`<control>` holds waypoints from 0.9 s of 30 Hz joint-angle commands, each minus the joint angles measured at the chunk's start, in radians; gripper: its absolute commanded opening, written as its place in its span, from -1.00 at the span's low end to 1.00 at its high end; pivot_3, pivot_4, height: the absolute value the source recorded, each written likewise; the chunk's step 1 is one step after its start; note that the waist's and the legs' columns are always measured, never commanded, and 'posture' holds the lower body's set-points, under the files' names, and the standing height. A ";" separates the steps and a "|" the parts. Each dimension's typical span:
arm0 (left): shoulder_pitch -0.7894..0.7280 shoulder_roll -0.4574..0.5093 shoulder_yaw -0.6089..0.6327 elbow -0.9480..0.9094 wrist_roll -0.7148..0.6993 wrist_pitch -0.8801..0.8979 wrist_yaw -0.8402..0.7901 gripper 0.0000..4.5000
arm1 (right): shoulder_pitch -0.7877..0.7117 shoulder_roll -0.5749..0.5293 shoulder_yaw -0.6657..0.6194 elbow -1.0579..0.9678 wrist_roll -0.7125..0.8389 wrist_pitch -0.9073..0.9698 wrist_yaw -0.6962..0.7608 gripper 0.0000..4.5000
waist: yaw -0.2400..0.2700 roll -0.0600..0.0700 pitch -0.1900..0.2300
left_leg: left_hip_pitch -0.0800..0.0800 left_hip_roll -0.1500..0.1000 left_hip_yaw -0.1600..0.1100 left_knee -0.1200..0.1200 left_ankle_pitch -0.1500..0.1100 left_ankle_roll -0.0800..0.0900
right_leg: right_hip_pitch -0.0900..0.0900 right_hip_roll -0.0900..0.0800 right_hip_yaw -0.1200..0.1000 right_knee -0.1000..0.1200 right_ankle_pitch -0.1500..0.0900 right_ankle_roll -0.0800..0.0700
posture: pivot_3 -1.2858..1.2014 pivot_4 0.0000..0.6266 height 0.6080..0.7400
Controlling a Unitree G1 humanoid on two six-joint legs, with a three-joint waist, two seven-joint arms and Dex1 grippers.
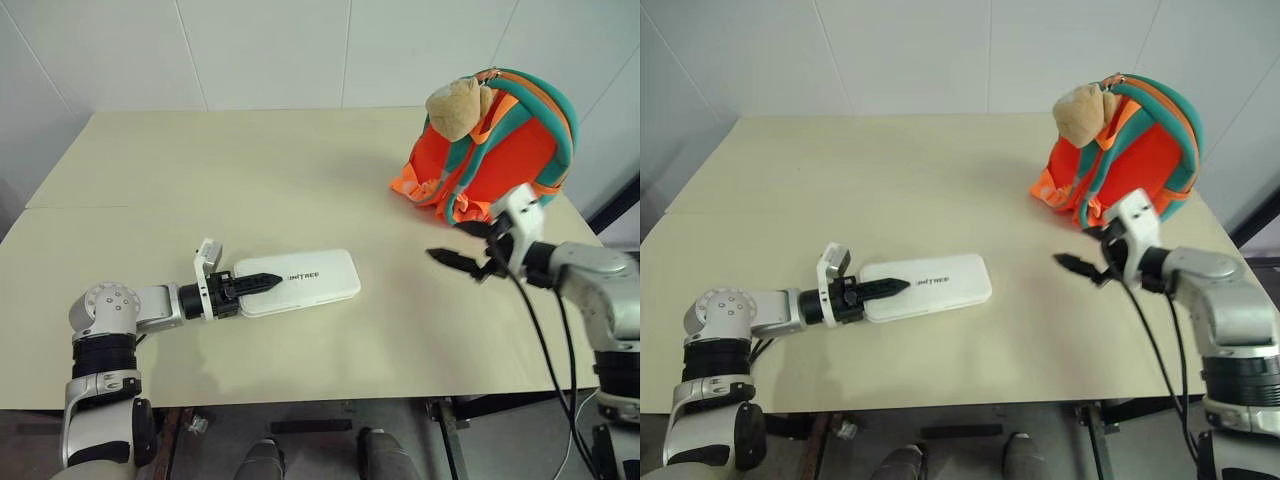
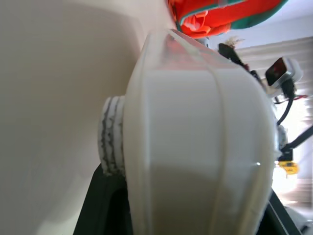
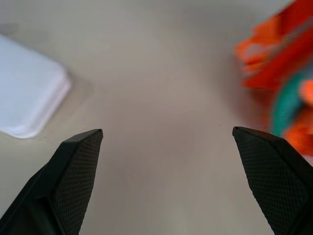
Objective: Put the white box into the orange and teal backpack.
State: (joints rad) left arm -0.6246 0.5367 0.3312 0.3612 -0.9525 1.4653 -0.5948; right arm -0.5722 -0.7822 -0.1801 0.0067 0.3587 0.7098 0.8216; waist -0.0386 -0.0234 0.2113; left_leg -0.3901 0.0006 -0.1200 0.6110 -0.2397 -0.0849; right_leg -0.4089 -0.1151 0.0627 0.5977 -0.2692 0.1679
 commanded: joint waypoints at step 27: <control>0.187 -0.028 0.087 -0.227 0.035 -0.252 -0.050 -0.39 | -0.705 0.311 0.011 1.176 -0.200 -0.829 -0.048 -0.33 | -0.036 0.000 0.000 | -0.001 0.000 0.000 -0.006 0.002 -0.002 | -0.001 0.000 0.001 -0.005 0.002 0.003 | 0.03 -0.52 1.00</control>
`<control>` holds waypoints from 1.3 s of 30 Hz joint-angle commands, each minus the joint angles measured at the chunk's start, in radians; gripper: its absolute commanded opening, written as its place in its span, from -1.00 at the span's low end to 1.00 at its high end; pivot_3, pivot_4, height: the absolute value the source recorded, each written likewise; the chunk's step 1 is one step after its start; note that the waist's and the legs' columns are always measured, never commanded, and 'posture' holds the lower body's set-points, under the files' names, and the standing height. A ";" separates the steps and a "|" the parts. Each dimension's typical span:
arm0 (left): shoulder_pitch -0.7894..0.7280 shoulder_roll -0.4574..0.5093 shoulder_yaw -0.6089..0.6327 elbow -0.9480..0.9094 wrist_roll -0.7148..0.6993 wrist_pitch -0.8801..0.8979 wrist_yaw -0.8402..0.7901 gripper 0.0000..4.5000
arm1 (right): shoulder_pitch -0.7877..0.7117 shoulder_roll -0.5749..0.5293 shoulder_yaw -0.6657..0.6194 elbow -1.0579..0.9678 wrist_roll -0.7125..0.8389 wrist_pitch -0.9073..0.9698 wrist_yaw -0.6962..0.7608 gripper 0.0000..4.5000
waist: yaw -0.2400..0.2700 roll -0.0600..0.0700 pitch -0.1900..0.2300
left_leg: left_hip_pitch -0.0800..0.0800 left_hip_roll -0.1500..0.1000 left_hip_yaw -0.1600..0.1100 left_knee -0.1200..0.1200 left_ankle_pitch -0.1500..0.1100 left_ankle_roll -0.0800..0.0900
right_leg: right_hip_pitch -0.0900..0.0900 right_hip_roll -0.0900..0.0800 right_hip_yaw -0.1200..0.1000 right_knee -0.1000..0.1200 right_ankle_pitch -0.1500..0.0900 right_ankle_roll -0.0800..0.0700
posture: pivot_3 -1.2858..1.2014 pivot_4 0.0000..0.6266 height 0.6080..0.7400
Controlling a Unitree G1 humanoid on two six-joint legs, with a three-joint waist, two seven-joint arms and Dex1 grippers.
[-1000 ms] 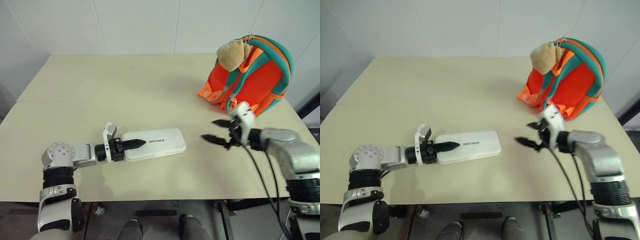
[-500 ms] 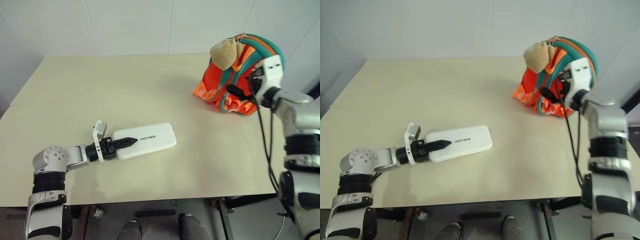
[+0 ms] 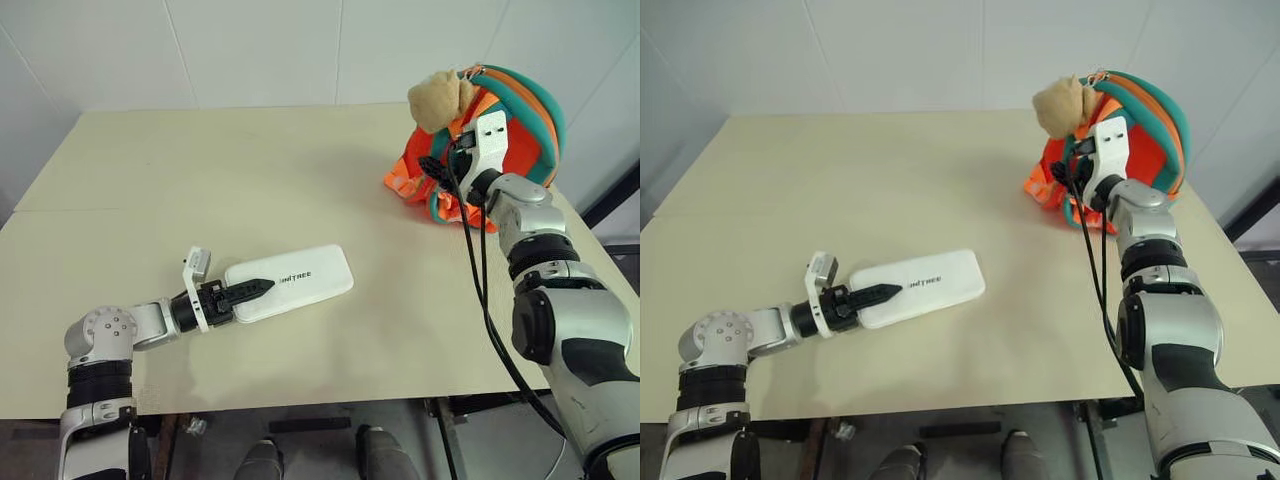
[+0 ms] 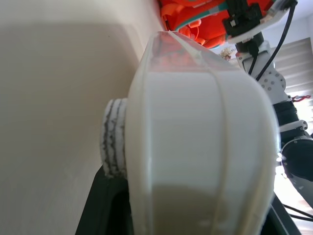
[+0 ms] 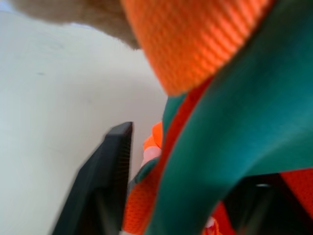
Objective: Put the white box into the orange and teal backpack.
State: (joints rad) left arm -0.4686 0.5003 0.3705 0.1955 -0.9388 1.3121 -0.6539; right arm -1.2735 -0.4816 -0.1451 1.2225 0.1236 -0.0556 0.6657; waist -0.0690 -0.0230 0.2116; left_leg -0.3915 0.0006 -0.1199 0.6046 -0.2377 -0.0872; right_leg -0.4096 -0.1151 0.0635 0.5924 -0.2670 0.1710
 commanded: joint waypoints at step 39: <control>0.190 0.172 0.299 -0.498 -0.355 -0.341 -0.018 -0.39 | 0.512 -0.259 0.147 -1.256 0.698 1.015 0.685 -1.00 | 0.040 0.001 0.001 | -0.006 0.001 -0.001 0.008 -0.006 0.003 | -0.004 0.000 -0.001 0.003 -0.004 -0.002 | 0.03 -0.52 1.00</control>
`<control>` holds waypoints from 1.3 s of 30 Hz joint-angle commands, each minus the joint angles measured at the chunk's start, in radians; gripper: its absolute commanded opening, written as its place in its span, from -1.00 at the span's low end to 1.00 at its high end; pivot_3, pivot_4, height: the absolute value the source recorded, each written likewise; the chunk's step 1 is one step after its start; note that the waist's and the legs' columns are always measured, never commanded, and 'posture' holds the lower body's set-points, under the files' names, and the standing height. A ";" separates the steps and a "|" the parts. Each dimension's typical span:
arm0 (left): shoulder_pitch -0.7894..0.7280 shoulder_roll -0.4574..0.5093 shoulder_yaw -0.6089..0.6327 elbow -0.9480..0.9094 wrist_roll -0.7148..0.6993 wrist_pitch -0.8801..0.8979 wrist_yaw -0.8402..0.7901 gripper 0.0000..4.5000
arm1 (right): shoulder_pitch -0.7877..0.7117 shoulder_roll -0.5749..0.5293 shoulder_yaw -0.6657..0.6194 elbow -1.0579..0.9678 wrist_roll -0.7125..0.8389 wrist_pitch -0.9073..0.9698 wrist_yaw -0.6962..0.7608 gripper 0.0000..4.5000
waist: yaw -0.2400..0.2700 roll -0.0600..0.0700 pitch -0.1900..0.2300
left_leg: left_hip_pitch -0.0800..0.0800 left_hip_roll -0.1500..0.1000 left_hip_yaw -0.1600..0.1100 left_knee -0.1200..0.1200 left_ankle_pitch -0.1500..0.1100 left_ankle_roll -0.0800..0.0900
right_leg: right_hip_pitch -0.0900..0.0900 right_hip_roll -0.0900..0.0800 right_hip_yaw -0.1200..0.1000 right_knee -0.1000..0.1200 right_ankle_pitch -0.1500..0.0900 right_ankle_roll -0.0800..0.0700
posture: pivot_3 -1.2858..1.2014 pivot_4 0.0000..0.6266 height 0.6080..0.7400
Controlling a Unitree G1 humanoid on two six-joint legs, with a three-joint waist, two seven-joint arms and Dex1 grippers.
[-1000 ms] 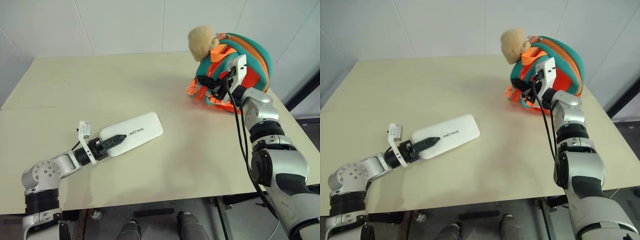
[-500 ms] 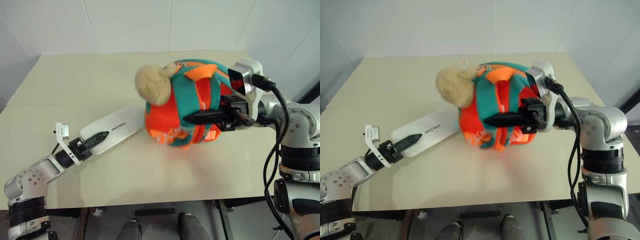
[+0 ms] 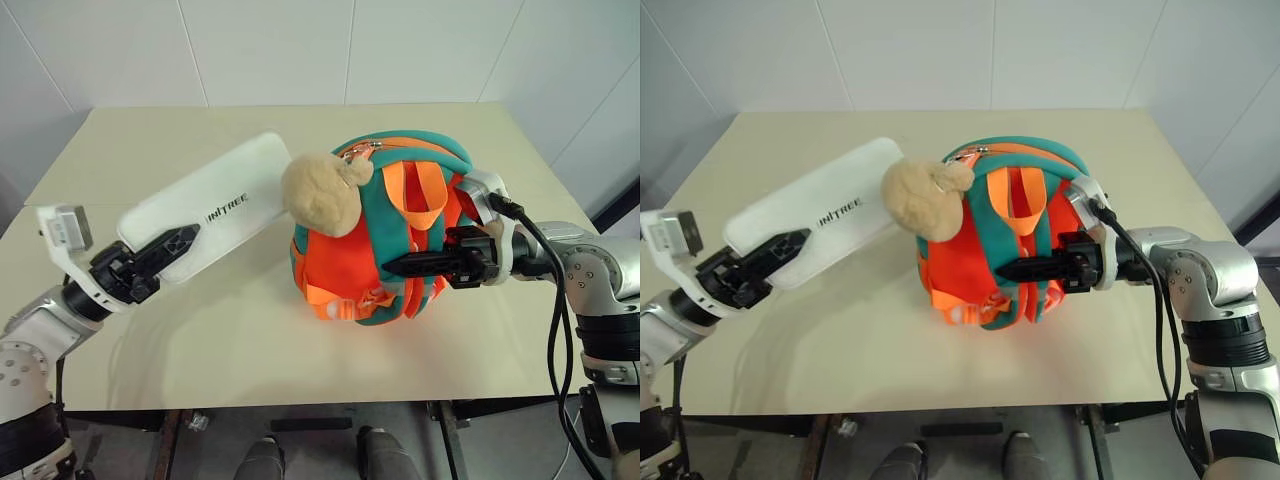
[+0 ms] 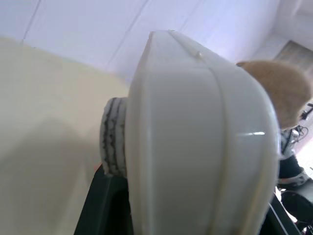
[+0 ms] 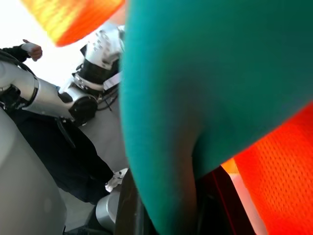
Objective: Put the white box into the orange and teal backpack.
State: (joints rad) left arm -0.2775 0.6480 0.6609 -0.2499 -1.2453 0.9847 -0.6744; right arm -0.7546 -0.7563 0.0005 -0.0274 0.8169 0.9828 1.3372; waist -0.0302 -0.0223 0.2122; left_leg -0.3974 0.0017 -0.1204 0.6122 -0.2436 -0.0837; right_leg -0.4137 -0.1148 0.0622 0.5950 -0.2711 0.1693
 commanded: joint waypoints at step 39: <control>-0.797 -0.196 -0.874 0.558 0.920 -0.488 -0.419 0.31 | 0.080 0.097 -0.034 -0.144 0.045 -0.036 -0.125 -1.00 | 0.003 0.000 0.000 | -0.005 -0.001 -0.002 0.003 0.001 0.001 | -0.002 0.000 -0.001 0.000 0.001 0.004 | 0.03 -0.52 1.00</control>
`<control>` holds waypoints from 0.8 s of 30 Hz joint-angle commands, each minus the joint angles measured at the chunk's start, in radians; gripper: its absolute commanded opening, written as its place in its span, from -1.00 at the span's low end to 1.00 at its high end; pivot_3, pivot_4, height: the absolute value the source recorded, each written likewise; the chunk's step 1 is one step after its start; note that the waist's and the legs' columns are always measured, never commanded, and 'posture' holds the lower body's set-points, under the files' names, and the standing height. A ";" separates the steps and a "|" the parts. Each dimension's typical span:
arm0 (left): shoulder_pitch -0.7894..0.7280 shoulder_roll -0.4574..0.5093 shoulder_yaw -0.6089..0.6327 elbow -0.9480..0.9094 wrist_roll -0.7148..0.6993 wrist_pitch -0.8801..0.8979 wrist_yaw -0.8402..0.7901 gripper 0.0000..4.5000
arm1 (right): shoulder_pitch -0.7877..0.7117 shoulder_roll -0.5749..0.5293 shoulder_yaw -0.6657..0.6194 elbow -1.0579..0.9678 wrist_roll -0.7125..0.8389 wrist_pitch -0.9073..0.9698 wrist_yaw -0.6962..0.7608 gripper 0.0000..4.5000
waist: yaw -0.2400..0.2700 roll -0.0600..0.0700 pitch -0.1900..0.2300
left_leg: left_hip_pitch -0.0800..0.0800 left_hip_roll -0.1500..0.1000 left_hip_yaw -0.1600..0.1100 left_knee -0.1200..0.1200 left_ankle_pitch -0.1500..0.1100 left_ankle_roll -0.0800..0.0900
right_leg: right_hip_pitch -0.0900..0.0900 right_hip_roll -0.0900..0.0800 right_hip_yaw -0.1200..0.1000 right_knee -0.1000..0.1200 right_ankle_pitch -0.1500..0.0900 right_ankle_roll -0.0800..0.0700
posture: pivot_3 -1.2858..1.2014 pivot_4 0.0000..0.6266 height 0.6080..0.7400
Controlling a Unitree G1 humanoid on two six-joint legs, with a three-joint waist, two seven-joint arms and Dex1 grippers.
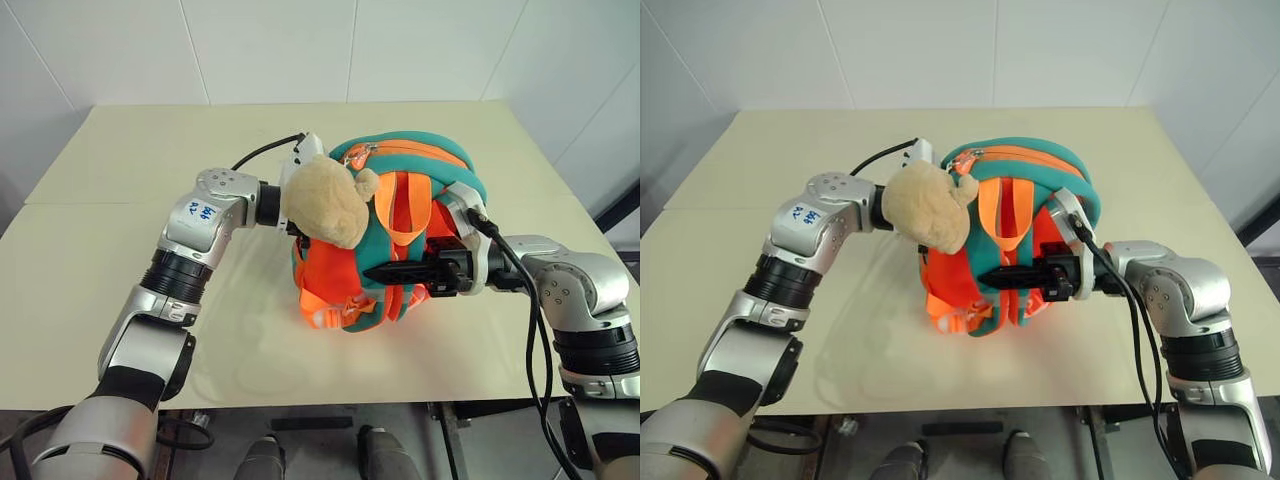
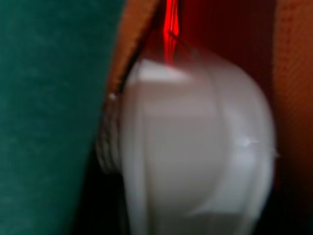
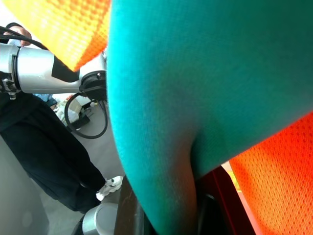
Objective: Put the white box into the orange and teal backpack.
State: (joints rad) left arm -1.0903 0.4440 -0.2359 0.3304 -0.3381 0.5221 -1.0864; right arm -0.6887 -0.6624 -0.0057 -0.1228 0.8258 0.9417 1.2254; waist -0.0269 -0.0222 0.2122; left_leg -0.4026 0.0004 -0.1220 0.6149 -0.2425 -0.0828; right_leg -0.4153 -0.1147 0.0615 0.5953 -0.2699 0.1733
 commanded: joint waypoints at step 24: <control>0.214 0.207 0.390 -0.178 -0.197 -0.084 -0.128 0.99 | -0.005 0.026 0.030 0.016 0.004 -0.044 -0.001 -1.00 | -0.002 0.000 0.000 | 0.001 0.000 -0.002 0.001 0.002 0.000 | -0.002 0.000 0.000 0.008 -0.001 -0.001 | 0.03 -0.52 1.00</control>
State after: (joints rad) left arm -0.8838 0.6660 0.1303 0.1877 -0.5230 0.4761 -1.2569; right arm -0.6782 -0.6409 0.0223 -0.1000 0.8296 0.9095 1.2115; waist -0.0294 -0.0223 0.2124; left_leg -0.4017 0.0001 -0.1240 0.6163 -0.2402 -0.0830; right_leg -0.4169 -0.1144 0.0615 0.6040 -0.2705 0.1719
